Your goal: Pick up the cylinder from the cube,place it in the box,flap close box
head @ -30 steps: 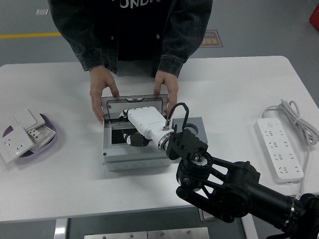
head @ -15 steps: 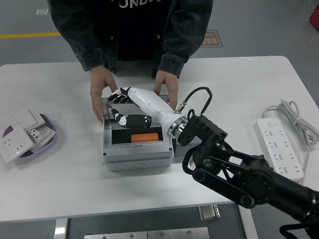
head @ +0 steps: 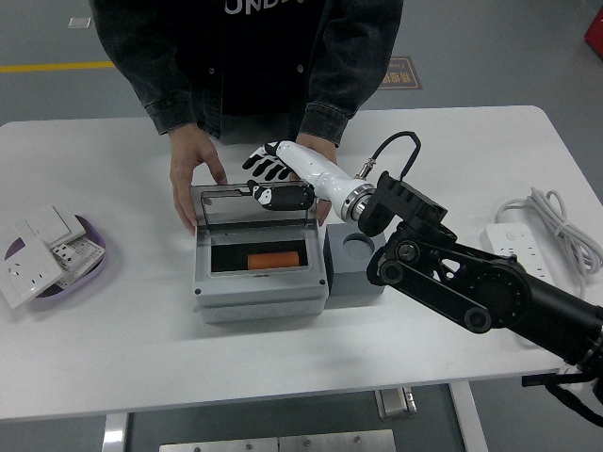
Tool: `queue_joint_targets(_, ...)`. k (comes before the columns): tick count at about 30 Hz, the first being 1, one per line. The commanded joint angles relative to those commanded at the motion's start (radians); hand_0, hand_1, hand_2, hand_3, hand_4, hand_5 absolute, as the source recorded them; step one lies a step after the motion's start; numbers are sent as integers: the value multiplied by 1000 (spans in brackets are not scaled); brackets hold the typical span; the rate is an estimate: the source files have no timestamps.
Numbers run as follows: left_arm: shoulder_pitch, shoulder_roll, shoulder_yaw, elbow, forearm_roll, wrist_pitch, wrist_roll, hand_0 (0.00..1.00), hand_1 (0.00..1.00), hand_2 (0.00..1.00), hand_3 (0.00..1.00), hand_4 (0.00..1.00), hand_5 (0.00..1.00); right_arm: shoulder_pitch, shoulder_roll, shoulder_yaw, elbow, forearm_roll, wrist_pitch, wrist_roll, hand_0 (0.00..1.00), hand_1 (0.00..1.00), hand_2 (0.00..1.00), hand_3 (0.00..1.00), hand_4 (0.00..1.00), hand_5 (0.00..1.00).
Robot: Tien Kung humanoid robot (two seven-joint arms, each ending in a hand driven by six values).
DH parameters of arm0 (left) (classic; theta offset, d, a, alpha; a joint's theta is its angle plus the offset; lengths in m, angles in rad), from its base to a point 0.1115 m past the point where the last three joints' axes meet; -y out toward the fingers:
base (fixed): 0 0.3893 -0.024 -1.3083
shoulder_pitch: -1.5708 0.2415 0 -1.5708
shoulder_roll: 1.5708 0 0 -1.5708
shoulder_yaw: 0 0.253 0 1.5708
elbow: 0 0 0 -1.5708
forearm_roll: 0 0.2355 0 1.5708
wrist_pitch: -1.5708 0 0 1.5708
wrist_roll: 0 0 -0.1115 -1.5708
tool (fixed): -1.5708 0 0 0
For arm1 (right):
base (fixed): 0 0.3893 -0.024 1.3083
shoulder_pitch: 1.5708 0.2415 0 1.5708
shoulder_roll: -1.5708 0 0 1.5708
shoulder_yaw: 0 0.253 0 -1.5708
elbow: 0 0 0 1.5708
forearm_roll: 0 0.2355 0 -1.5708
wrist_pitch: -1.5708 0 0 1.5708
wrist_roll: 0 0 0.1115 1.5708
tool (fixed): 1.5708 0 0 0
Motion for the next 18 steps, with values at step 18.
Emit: queue_joint_targets(18, -2, 7, 12, 0, -2, -3, -11, 635, 666, 589, 651, 722, 282, 42, -111, -173, 186, -3, 22, -38, 603, 609, 647, 686, 550, 322)
